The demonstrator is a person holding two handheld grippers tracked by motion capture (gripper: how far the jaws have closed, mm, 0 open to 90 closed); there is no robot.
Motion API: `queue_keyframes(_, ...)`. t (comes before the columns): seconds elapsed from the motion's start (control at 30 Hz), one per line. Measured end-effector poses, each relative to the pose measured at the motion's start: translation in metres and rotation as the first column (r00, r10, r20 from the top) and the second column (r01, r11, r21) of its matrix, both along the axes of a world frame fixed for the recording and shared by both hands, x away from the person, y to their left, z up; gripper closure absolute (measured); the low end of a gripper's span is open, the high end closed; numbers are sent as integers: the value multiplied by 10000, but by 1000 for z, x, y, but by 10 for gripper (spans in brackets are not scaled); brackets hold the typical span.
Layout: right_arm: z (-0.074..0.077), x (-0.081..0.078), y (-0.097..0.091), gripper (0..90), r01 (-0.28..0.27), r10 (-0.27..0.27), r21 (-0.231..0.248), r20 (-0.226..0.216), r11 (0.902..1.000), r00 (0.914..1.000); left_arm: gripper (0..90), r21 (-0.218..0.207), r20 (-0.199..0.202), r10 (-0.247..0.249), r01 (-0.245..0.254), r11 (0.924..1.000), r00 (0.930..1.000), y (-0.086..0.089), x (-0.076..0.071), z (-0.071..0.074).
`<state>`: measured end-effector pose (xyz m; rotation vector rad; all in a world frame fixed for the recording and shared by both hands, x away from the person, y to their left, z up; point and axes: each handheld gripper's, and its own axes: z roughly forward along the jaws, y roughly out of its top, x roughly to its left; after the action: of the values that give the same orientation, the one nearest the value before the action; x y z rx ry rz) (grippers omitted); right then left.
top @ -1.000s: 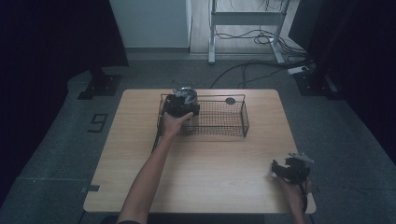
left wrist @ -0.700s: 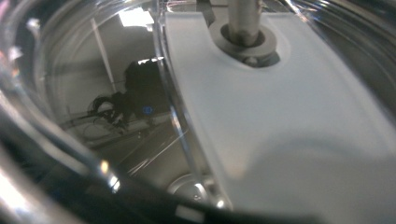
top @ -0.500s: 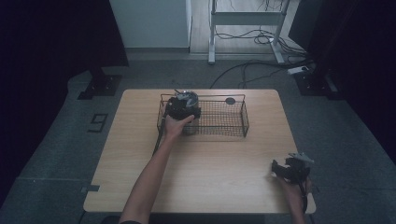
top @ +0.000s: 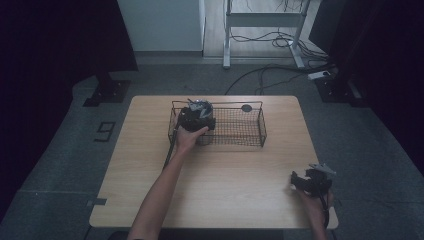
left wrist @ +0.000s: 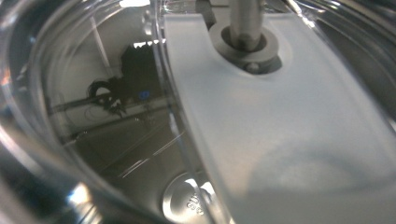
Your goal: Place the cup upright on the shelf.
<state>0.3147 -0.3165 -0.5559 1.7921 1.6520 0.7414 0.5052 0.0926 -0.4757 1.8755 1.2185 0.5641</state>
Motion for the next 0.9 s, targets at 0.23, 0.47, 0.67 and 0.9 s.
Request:
queue_keyframes(0.23,0,0,0,133,1,-1,-2,2,10000,10000,33,-155,40,-168,168,9997,9999,5,-2,-2)
queue_keyframes(0.47,0,0,0,133,5,-5,-5,3,10000,10000,32,-69,186,-7,8,10000,9998,4,-4,-1)
queue_keyframes(0.67,0,0,0,133,6,-6,-6,1,10000,10000,0,-401,703,-49,78,9992,9975,8,-9,9)
queue_keyframes(0.9,0,0,0,133,8,-8,-9,0,10000,10000,0,-496,797,-177,217,9985,9967,14,-16,18)
